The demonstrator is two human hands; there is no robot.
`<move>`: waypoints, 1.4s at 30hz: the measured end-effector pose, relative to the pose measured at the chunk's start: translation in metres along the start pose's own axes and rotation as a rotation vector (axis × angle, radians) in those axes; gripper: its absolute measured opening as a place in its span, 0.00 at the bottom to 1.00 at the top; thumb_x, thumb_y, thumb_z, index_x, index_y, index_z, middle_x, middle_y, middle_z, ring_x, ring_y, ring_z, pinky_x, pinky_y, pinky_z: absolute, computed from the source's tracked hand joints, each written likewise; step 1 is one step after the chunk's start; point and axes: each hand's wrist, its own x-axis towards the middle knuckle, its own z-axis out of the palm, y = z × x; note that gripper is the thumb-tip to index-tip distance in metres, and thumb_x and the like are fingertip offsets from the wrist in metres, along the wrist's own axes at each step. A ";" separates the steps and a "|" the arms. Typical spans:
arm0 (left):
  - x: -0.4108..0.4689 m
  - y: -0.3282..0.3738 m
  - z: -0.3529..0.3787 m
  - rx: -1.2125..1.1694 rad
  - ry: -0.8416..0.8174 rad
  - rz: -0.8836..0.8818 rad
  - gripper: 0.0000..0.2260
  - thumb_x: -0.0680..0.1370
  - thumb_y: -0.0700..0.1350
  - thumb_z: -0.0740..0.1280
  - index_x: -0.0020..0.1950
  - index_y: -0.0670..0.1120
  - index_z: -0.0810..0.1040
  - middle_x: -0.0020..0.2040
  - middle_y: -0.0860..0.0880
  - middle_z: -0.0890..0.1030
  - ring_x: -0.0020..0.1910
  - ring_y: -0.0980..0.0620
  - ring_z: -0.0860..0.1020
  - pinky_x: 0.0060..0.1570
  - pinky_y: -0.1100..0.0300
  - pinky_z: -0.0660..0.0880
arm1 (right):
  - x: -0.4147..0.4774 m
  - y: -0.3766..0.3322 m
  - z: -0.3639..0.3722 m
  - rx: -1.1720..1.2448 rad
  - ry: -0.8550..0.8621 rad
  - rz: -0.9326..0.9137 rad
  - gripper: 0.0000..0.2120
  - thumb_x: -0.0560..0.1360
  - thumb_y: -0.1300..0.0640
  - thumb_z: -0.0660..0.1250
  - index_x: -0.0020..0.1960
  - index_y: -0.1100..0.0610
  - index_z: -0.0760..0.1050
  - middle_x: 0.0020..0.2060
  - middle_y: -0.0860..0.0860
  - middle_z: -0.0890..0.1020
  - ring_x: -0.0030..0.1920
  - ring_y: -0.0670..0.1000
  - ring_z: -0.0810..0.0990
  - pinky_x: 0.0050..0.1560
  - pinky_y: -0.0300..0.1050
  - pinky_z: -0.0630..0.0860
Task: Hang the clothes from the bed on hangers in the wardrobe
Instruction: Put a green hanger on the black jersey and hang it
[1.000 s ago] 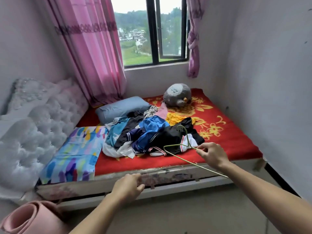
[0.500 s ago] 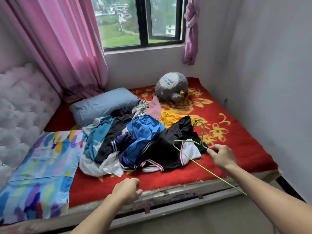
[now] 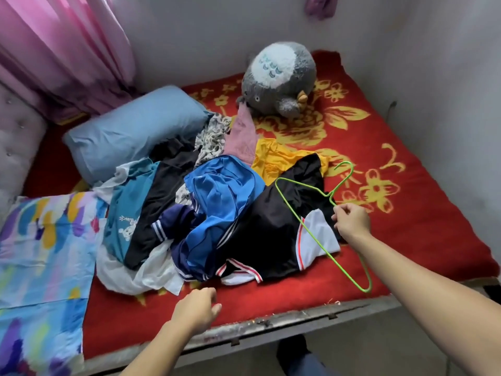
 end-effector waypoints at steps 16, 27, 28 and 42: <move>0.195 -0.002 0.066 -0.135 0.019 -0.197 0.15 0.78 0.48 0.61 0.64 0.48 0.72 0.56 0.46 0.73 0.56 0.45 0.74 0.49 0.50 0.74 | 0.169 0.119 0.120 -0.651 -0.081 0.145 0.29 0.74 0.59 0.65 0.72 0.59 0.61 0.69 0.62 0.66 0.69 0.64 0.65 0.64 0.57 0.66; 0.262 -0.025 0.142 -0.060 0.230 -0.314 0.07 0.74 0.42 0.66 0.49 0.39 0.76 0.51 0.40 0.73 0.51 0.38 0.73 0.37 0.47 0.69 | 0.012 0.165 0.268 -0.619 -0.606 -0.719 0.16 0.68 0.47 0.71 0.53 0.52 0.79 0.47 0.49 0.80 0.47 0.53 0.79 0.37 0.48 0.76; 0.259 -0.029 0.144 -0.073 0.266 -0.290 0.06 0.74 0.41 0.66 0.47 0.39 0.76 0.48 0.40 0.73 0.49 0.39 0.73 0.35 0.48 0.68 | 0.003 0.173 0.281 -0.697 -0.590 -0.749 0.20 0.65 0.46 0.73 0.55 0.52 0.79 0.47 0.50 0.79 0.47 0.54 0.77 0.36 0.48 0.74; 0.127 -0.056 0.071 -0.814 0.616 0.027 0.05 0.80 0.42 0.62 0.48 0.48 0.77 0.41 0.53 0.79 0.42 0.56 0.75 0.43 0.67 0.68 | -0.005 0.140 0.185 -0.603 -0.332 -0.131 0.13 0.71 0.62 0.65 0.52 0.49 0.80 0.52 0.51 0.82 0.55 0.57 0.78 0.50 0.49 0.73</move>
